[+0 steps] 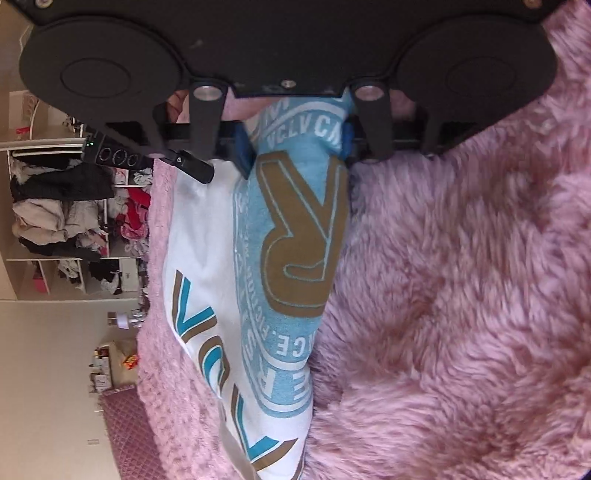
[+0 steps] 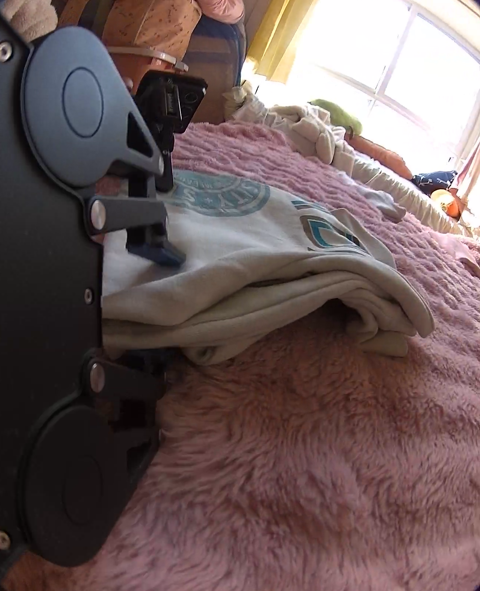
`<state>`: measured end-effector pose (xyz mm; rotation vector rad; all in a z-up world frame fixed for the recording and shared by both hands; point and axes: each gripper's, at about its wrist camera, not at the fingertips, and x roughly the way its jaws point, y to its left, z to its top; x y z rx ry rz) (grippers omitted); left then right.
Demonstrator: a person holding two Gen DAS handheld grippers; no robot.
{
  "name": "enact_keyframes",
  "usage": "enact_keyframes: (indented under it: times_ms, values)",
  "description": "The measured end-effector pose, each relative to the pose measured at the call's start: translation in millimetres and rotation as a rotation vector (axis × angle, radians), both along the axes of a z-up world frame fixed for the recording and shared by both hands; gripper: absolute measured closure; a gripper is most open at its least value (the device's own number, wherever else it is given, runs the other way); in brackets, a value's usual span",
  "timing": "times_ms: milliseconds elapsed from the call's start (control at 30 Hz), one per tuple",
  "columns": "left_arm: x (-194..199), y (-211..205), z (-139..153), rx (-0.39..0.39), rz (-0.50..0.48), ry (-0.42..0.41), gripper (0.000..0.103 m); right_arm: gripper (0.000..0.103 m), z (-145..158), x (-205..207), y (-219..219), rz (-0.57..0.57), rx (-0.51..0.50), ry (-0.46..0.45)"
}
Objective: Fold small clothes
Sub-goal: 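Open both tools and release the folded sweatshirt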
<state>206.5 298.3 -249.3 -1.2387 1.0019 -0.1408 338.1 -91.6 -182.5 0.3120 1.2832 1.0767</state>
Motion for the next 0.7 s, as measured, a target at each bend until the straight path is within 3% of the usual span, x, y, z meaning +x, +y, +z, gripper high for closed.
enact_keyframes:
  times_ms: [67, 200, 333, 433, 500, 567, 700]
  values:
    - [-4, 1, 12, -0.034, 0.008, -0.003, 0.079, 0.081, 15, -2, 5, 0.002, -0.016, 0.0]
    - [-22, -6, 25, -0.057, -0.023, 0.003, 0.08, 0.084, 35, -7, -12, -0.024, 0.036, 0.097]
    - [-36, -12, -6, -0.02, -0.053, 0.079, 0.076, 0.083, 8, -16, -23, -0.032, -0.108, 0.087]
    - [-45, -10, -22, -0.049, -0.035, 0.053, 0.071, 0.08, -18, -16, -39, -0.082, -0.047, 0.145]
    - [-53, -10, -10, -0.008, -0.056, 0.012, 0.066, 0.077, -16, -17, -47, -0.104, -0.025, 0.149]
    - [-56, -10, 15, 0.09, -0.061, -0.002, 0.047, 0.064, 2, -22, -50, -0.098, -0.061, 0.073]
    - [-81, -14, 74, 0.349, 0.013, -0.139, 0.041, 0.059, 62, -51, -47, -0.132, -0.13, -0.282]
